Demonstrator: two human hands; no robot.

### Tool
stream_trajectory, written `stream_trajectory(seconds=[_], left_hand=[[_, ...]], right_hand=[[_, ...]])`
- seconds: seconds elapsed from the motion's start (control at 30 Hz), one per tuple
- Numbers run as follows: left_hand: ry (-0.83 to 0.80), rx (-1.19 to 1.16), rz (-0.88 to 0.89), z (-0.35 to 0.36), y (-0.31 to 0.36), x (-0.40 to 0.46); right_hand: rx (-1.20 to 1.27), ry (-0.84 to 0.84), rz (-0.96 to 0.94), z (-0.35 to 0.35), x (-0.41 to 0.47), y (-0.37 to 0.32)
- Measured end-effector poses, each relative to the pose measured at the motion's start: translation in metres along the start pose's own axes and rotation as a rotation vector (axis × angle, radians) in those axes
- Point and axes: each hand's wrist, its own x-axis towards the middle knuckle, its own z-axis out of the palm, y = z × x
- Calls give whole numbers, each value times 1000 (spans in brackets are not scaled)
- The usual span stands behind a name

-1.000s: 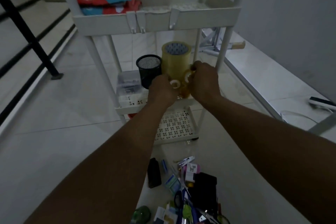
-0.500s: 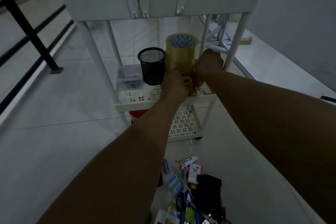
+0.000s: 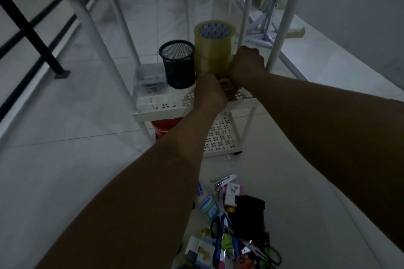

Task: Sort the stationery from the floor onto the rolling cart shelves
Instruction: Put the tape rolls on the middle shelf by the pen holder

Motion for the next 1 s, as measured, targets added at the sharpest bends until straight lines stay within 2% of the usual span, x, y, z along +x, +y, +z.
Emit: stream_trajectory(seconds=[0.1, 0.23, 0.4, 0.5, 0.73, 1.0], left_hand=[[-35, -26, 6, 0, -1, 2], [-112, -103, -80, -2, 1, 7], [-99, -180, -134, 4, 2, 11], [-17, -65, -83, 9, 1, 9], [82, 9, 11, 14, 3, 2], [15, 35, 77, 7, 4, -2]], right_hand=[[10, 3, -14, -1, -3, -1], [14, -14, -38, -4, -6, -5], [-19, -47, -35, -7, -5, -7], [-13, -78, -8, -9, -3, -4], [79, -101, 9, -11, -5, -2], [201, -79, 91, -11, -9, -5]])
